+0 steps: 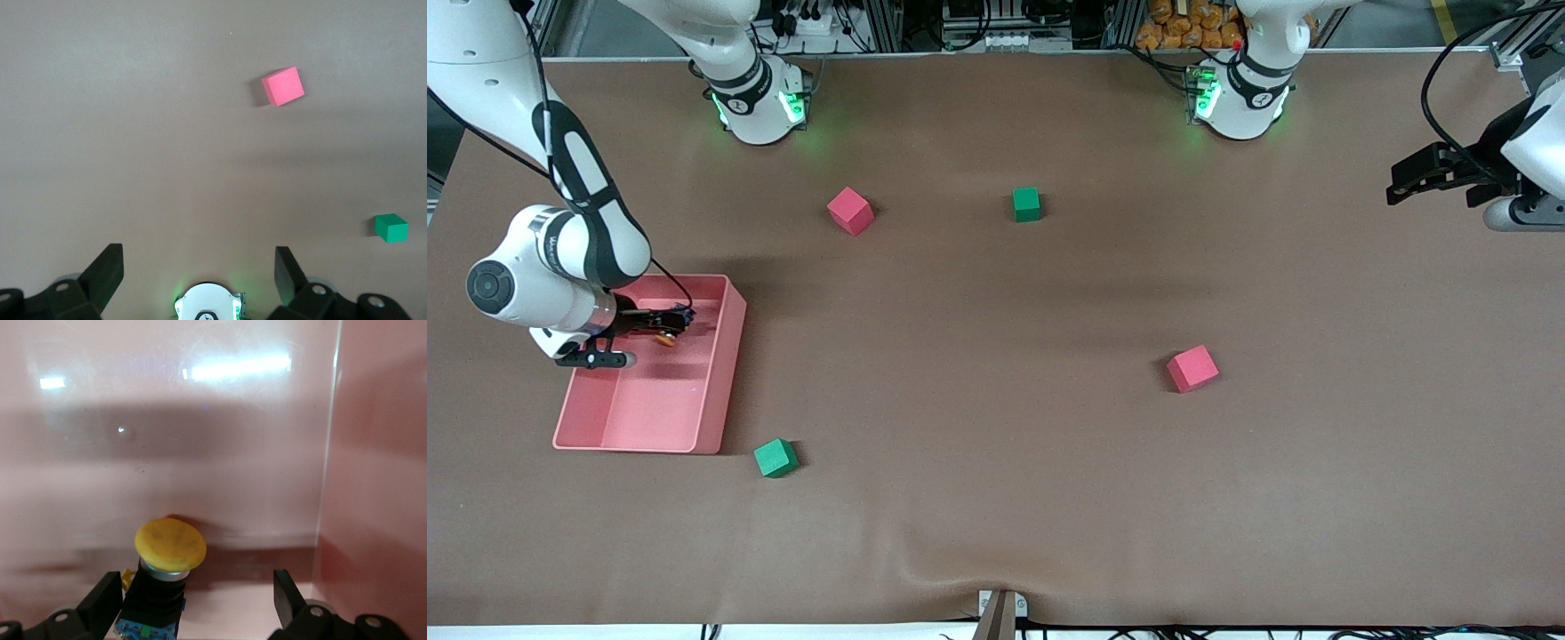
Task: Place and upright button with both arms
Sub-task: 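Close the right gripper on the button's blue base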
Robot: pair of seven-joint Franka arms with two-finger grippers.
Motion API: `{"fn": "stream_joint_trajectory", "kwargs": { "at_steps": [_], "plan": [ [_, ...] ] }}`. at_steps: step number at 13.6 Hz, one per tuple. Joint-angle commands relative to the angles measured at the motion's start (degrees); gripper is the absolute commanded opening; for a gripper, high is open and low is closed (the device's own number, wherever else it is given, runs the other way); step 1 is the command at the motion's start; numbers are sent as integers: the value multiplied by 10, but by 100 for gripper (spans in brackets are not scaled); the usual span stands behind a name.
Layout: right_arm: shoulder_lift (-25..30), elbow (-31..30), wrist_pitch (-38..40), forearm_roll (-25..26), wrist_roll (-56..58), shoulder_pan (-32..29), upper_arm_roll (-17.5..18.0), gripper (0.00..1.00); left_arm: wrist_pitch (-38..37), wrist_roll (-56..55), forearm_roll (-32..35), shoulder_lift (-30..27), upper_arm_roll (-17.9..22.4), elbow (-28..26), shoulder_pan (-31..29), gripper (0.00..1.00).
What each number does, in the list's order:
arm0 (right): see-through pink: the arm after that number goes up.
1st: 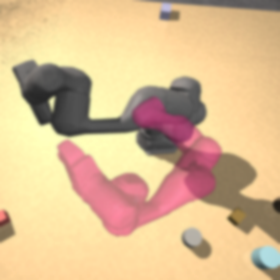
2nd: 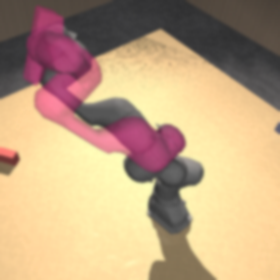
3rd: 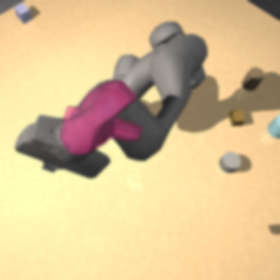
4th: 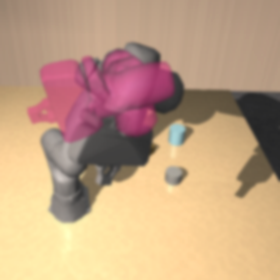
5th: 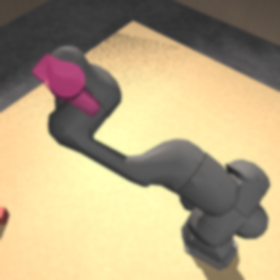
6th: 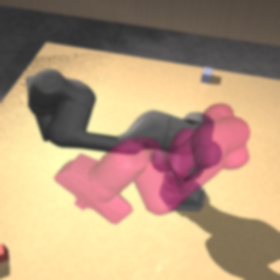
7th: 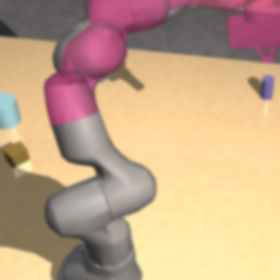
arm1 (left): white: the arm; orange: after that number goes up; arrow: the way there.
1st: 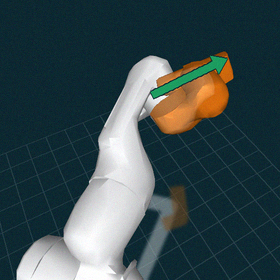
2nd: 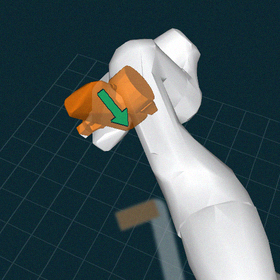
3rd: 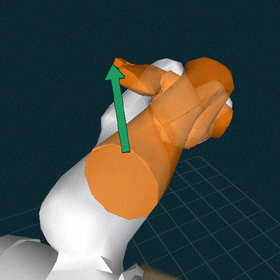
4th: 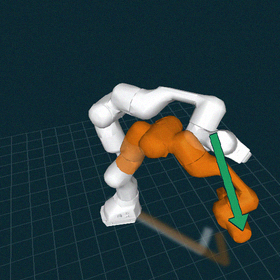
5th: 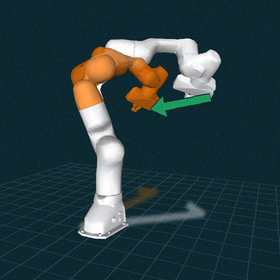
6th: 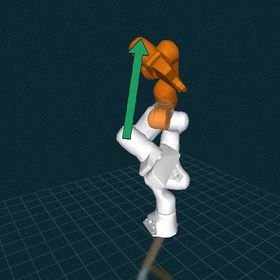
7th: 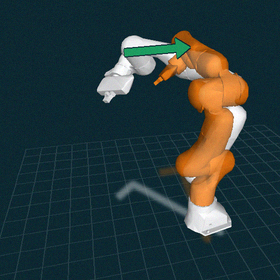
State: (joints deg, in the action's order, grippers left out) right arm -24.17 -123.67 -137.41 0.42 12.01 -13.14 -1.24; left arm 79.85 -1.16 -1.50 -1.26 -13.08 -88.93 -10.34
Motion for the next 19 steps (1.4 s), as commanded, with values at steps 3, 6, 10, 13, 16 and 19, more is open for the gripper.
{"fn": "stream_joint_trajectory", "kwargs": {
  "at_steps": [3,6,10,13,16,19],
  "plan": [
    [3,-3,0,13,29,-17,9,100,-10,14,-2,-7,-5,2,-6,100],
    [3,2,-1,37,41,-18,9,100,-9,14,-2,-5,-5,2,-6,100],
    [3,2,-1,37,35,-14,9,100,-9,14,-2,-5,-5,0,-5,100],
    [3,2,-4,37,34,-9,10,100,-9,14,-2,-5,-5,2,-6,100],
    [3,4,-5,37,34,-4,10,100,-7,14,-2,-2,-5,2,-6,100],
    [3,6,-4,37,34,14,10,100,7,13,-3,3,-5,3,-6,100]
  ]
}}
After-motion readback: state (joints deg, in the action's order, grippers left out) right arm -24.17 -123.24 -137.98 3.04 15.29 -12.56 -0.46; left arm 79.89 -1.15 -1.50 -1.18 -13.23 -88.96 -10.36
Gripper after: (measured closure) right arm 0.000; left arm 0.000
